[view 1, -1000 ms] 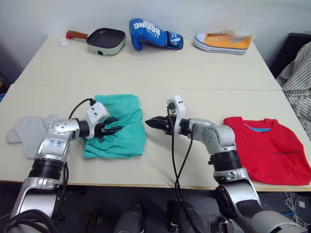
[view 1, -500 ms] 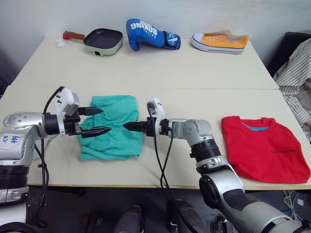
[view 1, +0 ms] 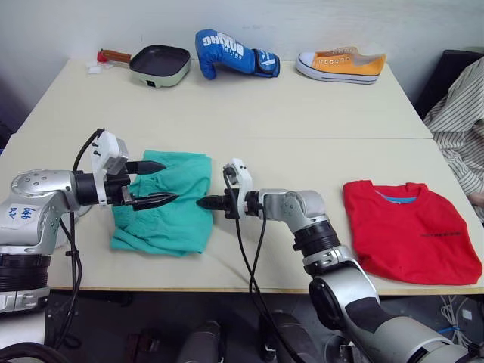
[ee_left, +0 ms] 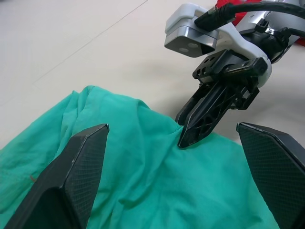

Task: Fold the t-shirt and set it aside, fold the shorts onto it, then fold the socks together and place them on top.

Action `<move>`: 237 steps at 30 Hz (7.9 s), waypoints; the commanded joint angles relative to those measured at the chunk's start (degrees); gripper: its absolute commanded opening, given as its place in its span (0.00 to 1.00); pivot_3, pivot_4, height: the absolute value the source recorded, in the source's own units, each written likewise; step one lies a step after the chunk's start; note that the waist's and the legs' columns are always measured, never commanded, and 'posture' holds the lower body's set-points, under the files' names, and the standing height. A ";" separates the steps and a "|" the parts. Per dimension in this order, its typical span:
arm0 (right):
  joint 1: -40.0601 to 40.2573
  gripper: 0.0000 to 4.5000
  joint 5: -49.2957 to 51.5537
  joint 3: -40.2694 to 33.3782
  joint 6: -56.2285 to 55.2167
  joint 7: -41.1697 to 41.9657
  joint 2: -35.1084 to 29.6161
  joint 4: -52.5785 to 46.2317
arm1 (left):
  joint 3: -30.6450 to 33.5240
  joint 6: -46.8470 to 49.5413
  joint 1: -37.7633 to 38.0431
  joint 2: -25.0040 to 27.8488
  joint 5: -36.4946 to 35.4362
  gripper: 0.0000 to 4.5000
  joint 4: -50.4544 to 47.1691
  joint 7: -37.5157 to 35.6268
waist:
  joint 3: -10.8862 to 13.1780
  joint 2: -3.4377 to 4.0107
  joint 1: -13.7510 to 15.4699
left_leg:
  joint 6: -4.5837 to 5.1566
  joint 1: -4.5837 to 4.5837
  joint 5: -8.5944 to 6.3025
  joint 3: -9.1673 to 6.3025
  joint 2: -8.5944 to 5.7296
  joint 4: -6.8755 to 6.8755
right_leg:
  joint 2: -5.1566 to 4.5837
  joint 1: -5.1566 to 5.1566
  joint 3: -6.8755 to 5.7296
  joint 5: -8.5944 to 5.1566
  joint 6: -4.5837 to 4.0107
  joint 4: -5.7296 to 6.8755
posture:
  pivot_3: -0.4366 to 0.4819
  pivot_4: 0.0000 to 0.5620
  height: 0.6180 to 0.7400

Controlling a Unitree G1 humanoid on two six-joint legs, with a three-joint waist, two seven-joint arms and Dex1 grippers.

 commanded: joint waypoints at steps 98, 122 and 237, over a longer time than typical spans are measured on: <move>32.53 1.00 30.72 -13.61 -10.59 9.41 -49.49 -60.80 | 25.03 -0.27 24.26 2.07 5.16 1.00 7.51 24.71 | -0.15 0.10 3.46 | 0.44 -0.46 0.64 -2.04 -0.93 -0.27 | -0.77 1.17 -1.28 0.13 0.24 -1.32 | 0.48 0.27 1.00; 35.59 1.00 34.41 -15.47 -10.15 3.80 -50.10 -67.52 | 2.75 -6.64 -8.95 -0.78 17.26 0.88 48.12 25.24 | -0.17 0.07 4.25 | 0.15 -0.64 0.80 -2.81 -1.25 -0.03 | -0.35 0.67 0.08 0.13 0.25 -0.67 | 0.48 0.27 1.00; 38.59 0.40 -32.08 23.54 -44.79 6.41 -42.34 -53.83 | -25.85 -27.52 -44.74 -38.54 29.41 0.73 65.45 -1.78 | -0.59 -0.78 3.94 | 0.34 -0.81 -0.81 3.19 1.20 1.59 | 1.00 -1.44 2.80 -0.17 0.45 0.56 | 0.48 0.27 1.00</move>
